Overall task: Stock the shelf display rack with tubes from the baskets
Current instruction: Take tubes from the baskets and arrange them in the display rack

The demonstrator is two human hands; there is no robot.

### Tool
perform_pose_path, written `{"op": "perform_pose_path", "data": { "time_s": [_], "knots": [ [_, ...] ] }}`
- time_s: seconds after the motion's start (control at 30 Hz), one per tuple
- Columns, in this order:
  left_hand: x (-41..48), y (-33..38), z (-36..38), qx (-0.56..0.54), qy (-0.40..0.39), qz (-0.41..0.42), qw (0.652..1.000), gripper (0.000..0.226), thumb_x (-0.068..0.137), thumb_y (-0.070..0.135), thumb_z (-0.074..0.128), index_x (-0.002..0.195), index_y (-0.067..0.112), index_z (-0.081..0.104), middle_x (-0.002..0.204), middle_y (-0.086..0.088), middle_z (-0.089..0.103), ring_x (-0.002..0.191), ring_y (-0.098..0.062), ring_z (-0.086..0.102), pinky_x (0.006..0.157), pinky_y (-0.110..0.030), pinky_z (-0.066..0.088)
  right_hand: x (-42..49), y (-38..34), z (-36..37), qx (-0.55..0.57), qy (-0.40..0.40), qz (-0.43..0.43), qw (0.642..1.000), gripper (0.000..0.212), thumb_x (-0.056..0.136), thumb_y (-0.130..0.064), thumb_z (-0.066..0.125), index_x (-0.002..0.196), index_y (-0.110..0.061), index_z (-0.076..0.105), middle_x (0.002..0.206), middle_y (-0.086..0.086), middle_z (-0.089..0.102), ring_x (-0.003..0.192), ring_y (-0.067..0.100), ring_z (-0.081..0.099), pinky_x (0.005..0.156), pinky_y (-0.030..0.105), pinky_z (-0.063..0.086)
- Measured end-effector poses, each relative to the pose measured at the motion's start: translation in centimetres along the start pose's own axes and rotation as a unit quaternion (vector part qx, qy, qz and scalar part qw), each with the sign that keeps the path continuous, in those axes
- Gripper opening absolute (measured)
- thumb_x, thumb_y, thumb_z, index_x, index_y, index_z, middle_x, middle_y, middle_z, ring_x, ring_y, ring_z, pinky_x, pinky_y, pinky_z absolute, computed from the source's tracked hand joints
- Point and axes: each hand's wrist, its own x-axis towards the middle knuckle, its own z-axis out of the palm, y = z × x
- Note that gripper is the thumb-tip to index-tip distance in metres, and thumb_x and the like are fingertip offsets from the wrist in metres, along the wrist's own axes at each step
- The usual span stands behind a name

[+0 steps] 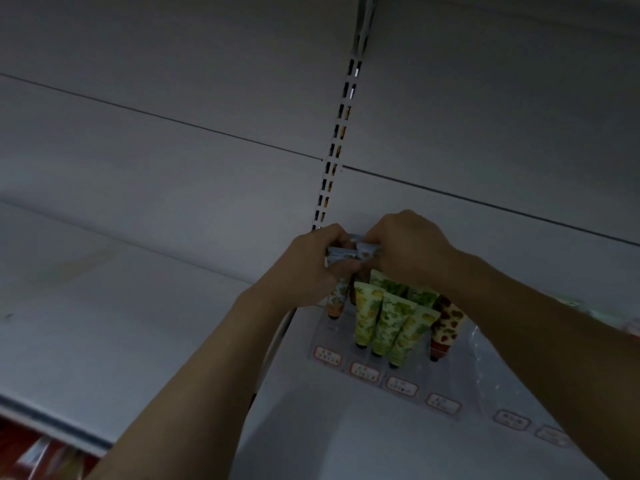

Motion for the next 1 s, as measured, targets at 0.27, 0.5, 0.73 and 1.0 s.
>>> {"op": "perform_pose_path", "data": {
  "time_s": [0.27,0.5,0.73,1.0],
  "knots": [
    [-0.1,0.5,-0.2,-0.011,0.002,-0.026,1.0,0.02,0.091,0.024,0.063,0.098,0.006,0.057,0.092,-0.01,0.062,0.076,-0.018,0.055,0.058,-0.02,0.041,0.2,-0.1,-1.5,-0.068,-0.06,-0.01,0.996,0.023,0.092,-0.033,0.057,0.083,-0.021,0.074,0.053,0.003,0.051,0.044,0.016,0.042,0.042,0.022,0.028],
    [0.0,0.0,0.0,-0.058,0.027,-0.047,0.997,0.021,0.086,0.021,0.07,0.093,0.005,0.059,0.093,-0.017,0.063,0.079,-0.029,0.057,0.061,-0.029,0.044,1.5,0.1,-1.4,-0.042,-0.035,0.001,0.998,0.039,0.081,-0.038,0.07,0.049,-0.017,0.059,0.045,0.002,0.048,0.041,0.014,0.038,0.045,0.022,0.031],
    [-0.1,0.2,0.2,-0.065,0.04,-0.052,0.996,0.019,0.086,0.018,0.069,0.089,0.004,0.057,0.086,-0.012,0.061,0.063,-0.007,0.047,0.054,-0.016,0.038,1.8,-0.2,-1.8,-0.048,-0.087,-0.011,0.995,0.043,0.081,-0.035,0.073,0.049,-0.01,0.06,0.043,0.002,0.042,0.04,0.013,0.033,0.045,0.023,0.027],
    [-0.2,0.9,1.1,0.001,0.054,-0.003,0.999,0.012,0.087,0.02,0.053,0.084,0.01,0.047,0.076,-0.004,0.048,0.069,-0.02,0.045,0.054,-0.026,0.031,2.9,-1.4,-2.8,-0.123,-0.187,0.016,0.975,0.031,0.083,-0.027,0.07,0.063,-0.006,0.058,0.054,0.003,0.042,0.047,0.013,0.037,0.046,0.024,0.031]
  ]
}}
